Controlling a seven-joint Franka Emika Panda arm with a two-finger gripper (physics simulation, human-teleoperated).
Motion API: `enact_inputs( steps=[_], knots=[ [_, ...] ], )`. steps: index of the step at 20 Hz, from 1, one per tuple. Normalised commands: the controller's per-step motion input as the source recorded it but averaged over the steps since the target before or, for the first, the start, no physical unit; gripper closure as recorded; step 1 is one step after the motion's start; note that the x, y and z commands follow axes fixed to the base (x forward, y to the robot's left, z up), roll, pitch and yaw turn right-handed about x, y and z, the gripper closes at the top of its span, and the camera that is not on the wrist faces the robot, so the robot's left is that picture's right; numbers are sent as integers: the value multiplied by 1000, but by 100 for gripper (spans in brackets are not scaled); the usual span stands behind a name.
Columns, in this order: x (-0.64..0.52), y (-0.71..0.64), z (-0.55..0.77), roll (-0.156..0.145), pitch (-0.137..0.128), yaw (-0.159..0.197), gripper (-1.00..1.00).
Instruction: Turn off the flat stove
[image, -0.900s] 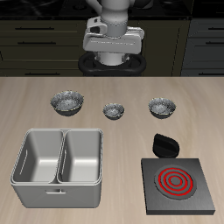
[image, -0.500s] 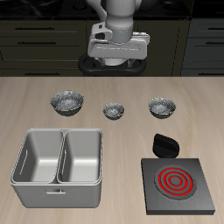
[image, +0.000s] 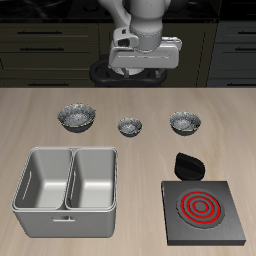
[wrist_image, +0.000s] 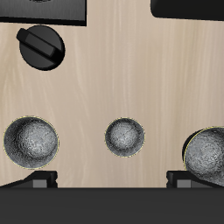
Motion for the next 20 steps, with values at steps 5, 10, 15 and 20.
enact_inputs(
  steps=[5,10,15,20],
  knots=[
    [165,194,-10,12,13,17,-100],
    [152,231,-21,16,5,23,-100],
    [68,162,10,12,-1,16,-100],
    [74,194,72,17,-9,8,-100]
  ],
)
